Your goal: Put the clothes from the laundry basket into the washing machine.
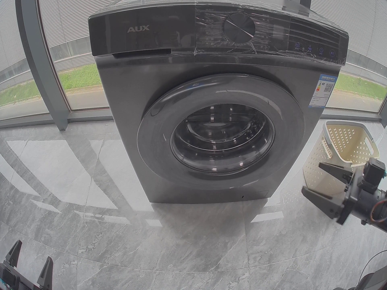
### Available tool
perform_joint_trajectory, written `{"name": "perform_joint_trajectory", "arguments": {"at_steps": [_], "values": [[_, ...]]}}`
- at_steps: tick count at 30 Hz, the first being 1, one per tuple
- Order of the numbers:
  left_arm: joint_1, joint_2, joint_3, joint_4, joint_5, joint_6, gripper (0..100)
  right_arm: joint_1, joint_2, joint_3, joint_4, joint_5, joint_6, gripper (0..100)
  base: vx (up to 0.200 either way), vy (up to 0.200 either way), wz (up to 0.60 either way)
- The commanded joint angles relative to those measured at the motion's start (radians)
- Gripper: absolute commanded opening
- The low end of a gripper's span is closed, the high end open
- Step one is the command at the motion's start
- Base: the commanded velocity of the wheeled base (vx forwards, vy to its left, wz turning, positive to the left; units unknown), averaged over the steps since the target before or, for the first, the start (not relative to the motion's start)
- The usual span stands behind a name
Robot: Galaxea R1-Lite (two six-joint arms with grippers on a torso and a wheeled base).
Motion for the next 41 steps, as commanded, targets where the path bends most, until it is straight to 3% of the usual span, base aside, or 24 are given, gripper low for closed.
{"name": "perform_joint_trajectory", "arguments": {"at_steps": [1, 4, 7, 12, 15, 16, 17, 21, 23, 24, 26, 28, 31, 32, 35, 38, 41], "values": [[0.000, -0.016, 0.018, 0.000, 0.000, -0.002, 100, -0.086, -0.434, 0.087, 0.266, -0.010, -0.049, 100, 0.000, 0.000, 0.00], [0.000, -0.016, 0.018, 0.000, 0.000, -0.004, 100, -0.193, -0.603, 0.102, 0.419, -0.020, -0.088, 100, 0.000, 0.000, 0.00], [0.000, -0.015, 0.018, 0.000, 0.000, -0.010, 100, -0.293, -0.831, 0.124, 0.586, -0.017, -0.092, 100, 0.000, 0.000, 0.00], [0.000, -0.015, 0.018, 0.000, -0.002, -0.001, 100, -0.334, -1.126, 0.148, 0.806, -0.027, -0.092, 100, 0.000, 0.000, 0.00], [0.000, -0.015, 0.018, 0.000, -0.002, -0.001, 100, -0.377, -1.196, 0.164, 0.859, -0.024, -0.094, 100, 0.000, 0.000, 0.00], [0.000, -0.015, 0.018, 0.000, -0.002, -0.002, 100, -0.423, -1.230, 0.228, 0.872, -0.037, -0.088, 100, 0.000, 0.000, 0.00], [0.000, -0.015, 0.018, 0.000, -0.002, -0.002, 100, -0.422, -1.233, 0.231, 0.892, -0.043, -0.091, 100, 0.000, 0.000, 0.00], [-0.001, -0.015, 0.018, 0.000, 0.000, -0.010, 100, -0.412, -1.228, 0.227, 0.942, -0.233, -0.040, 100, 0.000, 0.000, 0.00], [-0.001, -0.015, 0.018, 0.000, 0.000, -0.010, 100, -0.416, -1.228, 0.225, 0.945, -0.287, -0.019, 100, 0.000, 0.000, 0.00], [-0.001, -0.015, 0.018, 0.000, 0.000, -0.008, 100, -0.414, -1.228, 0.225, 0.947, -0.323, -0.023, 100, 0.000, 0.000, 0.00], [-0.001, -0.015, 0.018, 0.000, -0.002, -0.008, 100, -0.416, -1.224, 0.228, 0.965, -0.356, -0.034, 100, 0.000, 0.000, 0.00], [-0.001, -0.015, 0.018, 0.000, -0.002, -0.004, 100, -0.417, -1.218, 0.228, 0.967, -0.346, -0.040, 100, 0.000, 0.000, 0.00], [-0.001, -0.015, 0.018, 0.000, -0.002, -0.007, 100, -0.406, -1.210, 0.227, 0.993, -0.271, -0.104, 100, 0.000, 0.000, 0.00], [-0.001, -0.015, 0.018, 0.000, 0.000, -0.013, 100, -0.408, -1.208, 0.225, 0.996, -0.261, -0.098, 100, 0.000, 0.000, 0.00], [0.000, -0.016, 0.018, 0.000, -0.002, 0.002, 100, -0.412, -1.213, 0.231, 0.981, -0.262, -0.104, 100, 0.000, 0.000, 0.00], [0.000, -0.016, 0.018, 0.000, 0.001, -0.011, 100, -0.414, -1.213, 0.231, 0.978, -0.264, -0.094, 100, 0.000, 0.000, 0.00], [0.000, -0.016, 0.018, 0.000, 0.000, -0.001, 100, -0.411, -1.213, 0.231, 0.979, -0.264, -0.094, 100, 0.000, 0.000, 0.00]]}}
